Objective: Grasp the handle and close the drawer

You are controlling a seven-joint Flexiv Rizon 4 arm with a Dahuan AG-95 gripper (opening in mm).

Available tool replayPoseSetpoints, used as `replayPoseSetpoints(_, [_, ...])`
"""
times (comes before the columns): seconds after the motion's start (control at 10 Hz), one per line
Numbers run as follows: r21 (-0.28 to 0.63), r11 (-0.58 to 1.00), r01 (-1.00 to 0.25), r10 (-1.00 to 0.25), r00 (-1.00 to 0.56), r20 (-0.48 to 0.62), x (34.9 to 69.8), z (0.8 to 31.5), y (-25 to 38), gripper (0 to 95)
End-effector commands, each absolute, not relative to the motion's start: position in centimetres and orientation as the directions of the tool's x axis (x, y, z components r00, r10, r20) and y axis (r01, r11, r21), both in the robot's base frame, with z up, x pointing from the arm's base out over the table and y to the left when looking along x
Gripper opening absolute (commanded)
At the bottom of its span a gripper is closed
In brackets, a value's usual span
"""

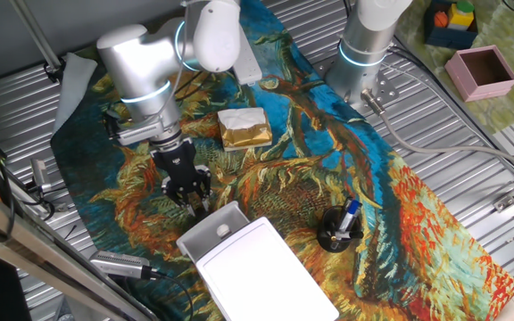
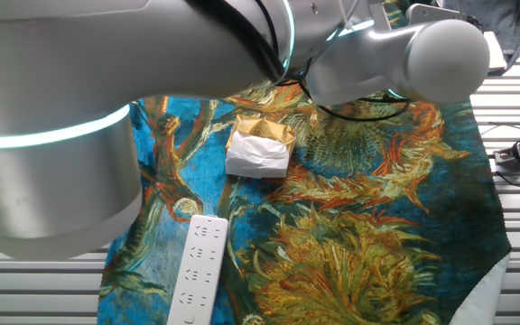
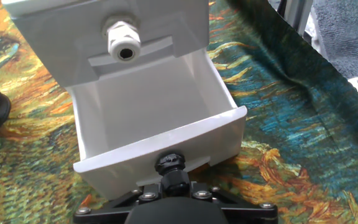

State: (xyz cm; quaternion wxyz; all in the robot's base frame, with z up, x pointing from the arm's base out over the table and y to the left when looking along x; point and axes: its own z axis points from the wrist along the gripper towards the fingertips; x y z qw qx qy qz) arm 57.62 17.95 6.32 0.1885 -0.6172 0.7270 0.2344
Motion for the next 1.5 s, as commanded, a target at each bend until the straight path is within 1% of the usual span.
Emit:
replayPoseSetpoints(0.1, [0.106,0.132,-0.986,-0.809,-0.169,-0.563,57.7,6.3,18.2,0.0])
replayPoseSetpoints(1.5, [0.099,0.184,-0.978,-0.791,-0.207,-0.576,57.3,6.3,21.3,0.0])
